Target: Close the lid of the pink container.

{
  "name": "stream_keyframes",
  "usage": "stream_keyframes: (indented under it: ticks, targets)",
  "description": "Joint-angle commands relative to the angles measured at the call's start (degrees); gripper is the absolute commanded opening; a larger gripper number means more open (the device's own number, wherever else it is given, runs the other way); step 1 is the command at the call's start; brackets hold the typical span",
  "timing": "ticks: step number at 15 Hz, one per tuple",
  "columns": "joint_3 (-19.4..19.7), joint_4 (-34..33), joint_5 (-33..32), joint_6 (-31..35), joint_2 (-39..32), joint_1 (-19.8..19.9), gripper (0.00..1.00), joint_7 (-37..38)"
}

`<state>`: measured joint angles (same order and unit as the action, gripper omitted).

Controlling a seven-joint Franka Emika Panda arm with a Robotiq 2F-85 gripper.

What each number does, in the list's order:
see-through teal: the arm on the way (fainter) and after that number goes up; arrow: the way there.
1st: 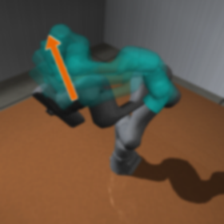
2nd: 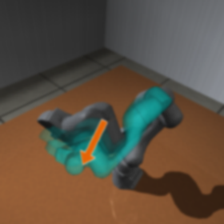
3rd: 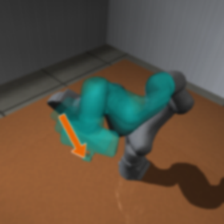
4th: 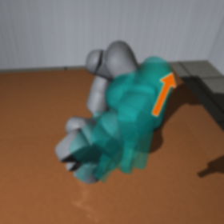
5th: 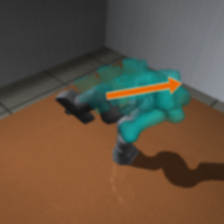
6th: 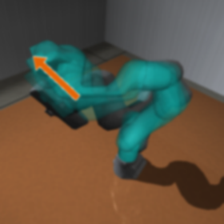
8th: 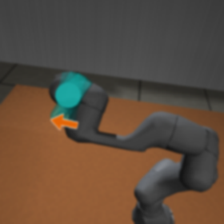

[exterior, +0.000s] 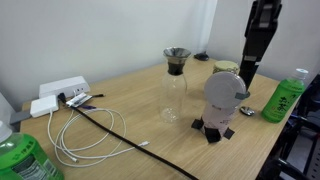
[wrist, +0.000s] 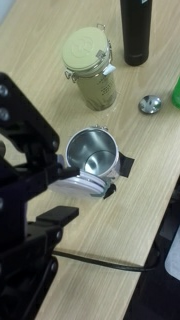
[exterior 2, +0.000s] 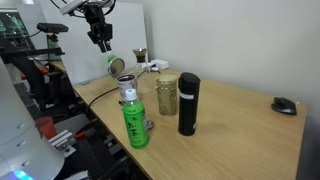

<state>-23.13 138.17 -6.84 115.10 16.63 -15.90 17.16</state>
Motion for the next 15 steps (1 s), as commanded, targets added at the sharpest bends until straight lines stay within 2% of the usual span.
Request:
stream_keyframes:
  ticks: [1,2,3,4,6,8,12,13,14,15]
  targets:
    - [0.1,0.2,-1.8,1.1,-1.4,-0.2,0.64,1.2]
    - [0.2,0.2,-1.8,1.0,-1.8,-0.1,0.71,1.2]
    - [0.4,0.2,-1.7,0.8,-2.2,-0.1,0.73,1.1]
    - [0.6,0.2,-1.5,0.7,-2.5,-0.1,0.85,0.9]
    - [1.0,0.2,-1.4,0.8,-3.1,0.0,0.98,0.6]
    - [1.4,0.2,-1.4,1.0,-3.7,0.0,1.00,0.4]
    - [1.6,0.0,-1.7,1.4,-4.7,-0.1,0.88,0.3]
    - [1.6,0.0,-1.7,1.5,-4.8,-0.2,0.82,0.3]
    - [1.6,0.0,-1.6,1.5,-4.9,-0.2,0.69,0.3]
    - [1.6,0.0,-1.7,1.6,-5.0,-0.1,0.66,0.3]
